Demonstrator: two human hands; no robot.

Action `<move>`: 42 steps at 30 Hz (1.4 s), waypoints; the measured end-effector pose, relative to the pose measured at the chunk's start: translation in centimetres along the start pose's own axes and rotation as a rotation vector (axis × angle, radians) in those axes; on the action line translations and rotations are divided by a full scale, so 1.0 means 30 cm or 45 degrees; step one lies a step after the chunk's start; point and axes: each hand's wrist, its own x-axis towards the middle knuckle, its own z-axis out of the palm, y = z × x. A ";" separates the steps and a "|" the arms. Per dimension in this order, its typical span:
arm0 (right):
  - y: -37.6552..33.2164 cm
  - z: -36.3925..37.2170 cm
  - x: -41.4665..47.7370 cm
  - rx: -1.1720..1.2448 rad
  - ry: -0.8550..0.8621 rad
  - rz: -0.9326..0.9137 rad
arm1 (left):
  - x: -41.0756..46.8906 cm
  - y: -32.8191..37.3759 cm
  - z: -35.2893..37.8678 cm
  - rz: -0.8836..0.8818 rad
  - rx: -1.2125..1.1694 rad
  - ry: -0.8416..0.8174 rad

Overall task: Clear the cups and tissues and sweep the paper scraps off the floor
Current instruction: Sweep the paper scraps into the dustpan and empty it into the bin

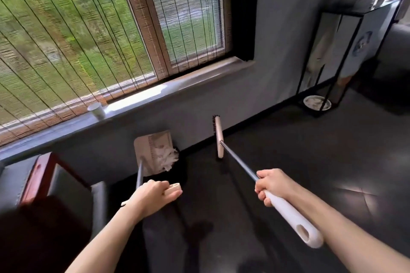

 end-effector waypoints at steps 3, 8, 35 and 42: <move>-0.001 -0.003 0.003 -0.003 -0.011 -0.031 | 0.016 0.014 0.011 -0.054 0.205 0.084; 0.003 0.010 0.002 0.018 -0.021 -0.040 | 0.022 0.037 0.014 0.088 0.414 0.325; 0.094 0.074 -0.012 -0.083 -0.214 0.001 | 0.023 0.022 0.155 0.577 0.754 0.344; 0.045 0.109 -0.001 -0.021 -0.213 -0.083 | 0.020 -0.014 0.010 0.669 0.865 0.367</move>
